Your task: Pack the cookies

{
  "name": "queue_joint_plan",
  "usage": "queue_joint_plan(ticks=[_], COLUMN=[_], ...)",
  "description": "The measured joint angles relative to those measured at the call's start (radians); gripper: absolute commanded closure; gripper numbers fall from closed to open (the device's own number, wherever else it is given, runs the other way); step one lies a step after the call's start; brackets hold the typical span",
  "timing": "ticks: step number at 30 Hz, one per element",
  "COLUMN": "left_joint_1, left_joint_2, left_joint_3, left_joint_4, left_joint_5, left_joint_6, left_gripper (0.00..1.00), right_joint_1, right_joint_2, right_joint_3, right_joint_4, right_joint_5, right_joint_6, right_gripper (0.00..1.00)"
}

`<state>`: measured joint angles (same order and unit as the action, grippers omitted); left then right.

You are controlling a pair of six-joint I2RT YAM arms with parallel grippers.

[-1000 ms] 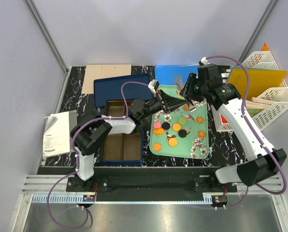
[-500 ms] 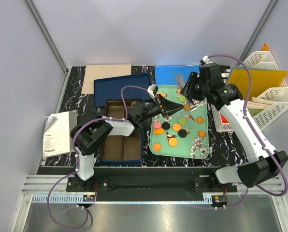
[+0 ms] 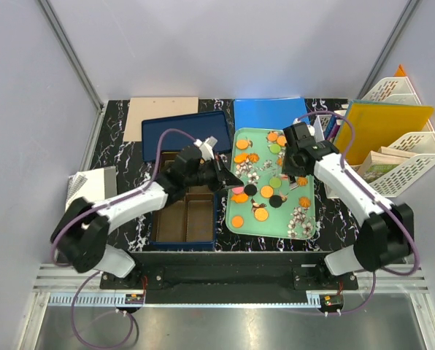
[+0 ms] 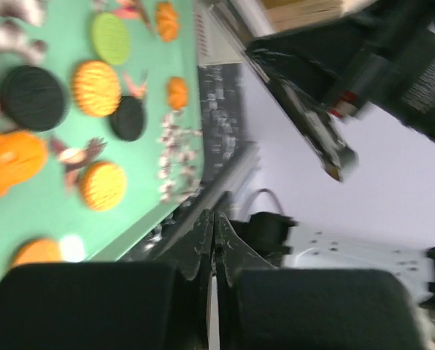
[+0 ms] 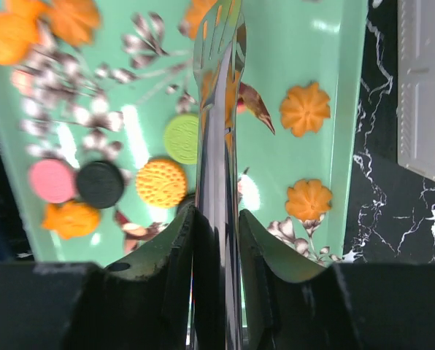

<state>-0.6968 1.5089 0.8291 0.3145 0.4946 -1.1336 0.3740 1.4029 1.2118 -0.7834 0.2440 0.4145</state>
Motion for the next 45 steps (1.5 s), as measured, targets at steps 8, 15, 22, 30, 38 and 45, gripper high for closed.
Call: queue_joint_plan(ticks=[8, 15, 22, 30, 38, 45], left_joint_1=[0.000, 0.000, 0.000, 0.000, 0.000, 0.000], left_joint_2=[-0.272, -0.347, -0.396, -0.396, -0.407, -0.419], left_joint_3=[0.049, 0.043, 0.008, -0.005, -0.005, -0.005], left_joint_4=[-0.468, -0.650, -0.696, -0.732, -0.759, -0.781], left_joint_5=[-0.167, -0.256, -0.296, -0.299, -0.310, -0.317], left_joint_6=[0.286, 0.380, 0.416, 0.439, 0.461, 0.479], left_gripper=[0.95, 0.94, 0.94, 0.93, 0.91, 0.89], right_joint_1=[0.000, 0.000, 0.000, 0.000, 0.000, 0.000], right_joint_2=[0.169, 0.238, 0.246, 0.279, 0.280, 0.185], right_joint_3=[-0.030, -0.031, -0.086, -0.122, -0.123, -0.191], right_joint_4=[0.040, 0.061, 0.085, 0.107, 0.126, 0.162], right_joint_5=[0.011, 0.027, 0.028, 0.017, 0.001, -0.002], right_joint_6=[0.000, 0.000, 0.004, 0.020, 0.039, 0.059], right_gripper=[0.65, 0.64, 0.60, 0.46, 0.35, 0.29])
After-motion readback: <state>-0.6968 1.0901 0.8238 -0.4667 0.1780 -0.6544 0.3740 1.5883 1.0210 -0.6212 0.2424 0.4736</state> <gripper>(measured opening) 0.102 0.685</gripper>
